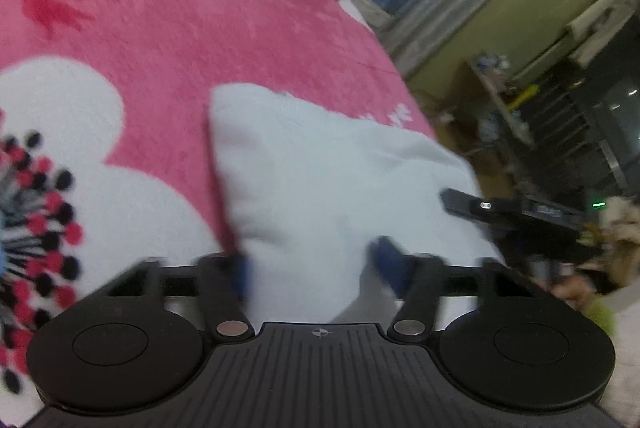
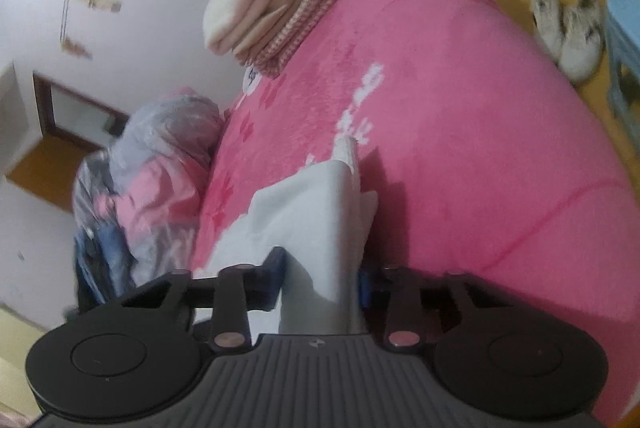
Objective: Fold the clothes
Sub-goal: 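Close both tools on the folded sweatshirt edge and lift it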
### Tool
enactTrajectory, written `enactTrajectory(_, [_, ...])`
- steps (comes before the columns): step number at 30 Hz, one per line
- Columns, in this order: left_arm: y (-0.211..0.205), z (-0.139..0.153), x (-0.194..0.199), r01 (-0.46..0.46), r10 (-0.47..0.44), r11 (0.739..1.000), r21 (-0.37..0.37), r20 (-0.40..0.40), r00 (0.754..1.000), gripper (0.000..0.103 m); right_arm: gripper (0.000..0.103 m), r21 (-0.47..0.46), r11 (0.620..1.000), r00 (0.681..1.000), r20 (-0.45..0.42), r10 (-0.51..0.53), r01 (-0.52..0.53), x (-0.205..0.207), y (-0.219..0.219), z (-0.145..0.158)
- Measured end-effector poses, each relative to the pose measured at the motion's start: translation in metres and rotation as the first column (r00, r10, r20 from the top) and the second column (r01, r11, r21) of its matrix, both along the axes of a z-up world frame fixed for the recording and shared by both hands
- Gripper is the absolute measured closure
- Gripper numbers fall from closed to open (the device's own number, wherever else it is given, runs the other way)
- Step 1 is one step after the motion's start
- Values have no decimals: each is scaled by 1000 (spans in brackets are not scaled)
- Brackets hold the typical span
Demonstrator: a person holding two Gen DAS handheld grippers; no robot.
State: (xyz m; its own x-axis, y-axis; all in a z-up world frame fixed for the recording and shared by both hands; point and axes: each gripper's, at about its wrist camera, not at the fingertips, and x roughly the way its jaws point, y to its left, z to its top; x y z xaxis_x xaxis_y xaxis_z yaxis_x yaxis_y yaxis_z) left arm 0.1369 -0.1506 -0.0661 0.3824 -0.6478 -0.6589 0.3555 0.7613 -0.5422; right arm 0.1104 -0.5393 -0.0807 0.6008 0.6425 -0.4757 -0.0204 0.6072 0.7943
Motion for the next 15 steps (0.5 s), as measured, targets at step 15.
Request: enactTrajectory(15, [6, 130, 40, 41, 0, 992, -123, 317, 948, 82, 76, -106, 988, 916, 395, -62, 113, -11, 27, 139])
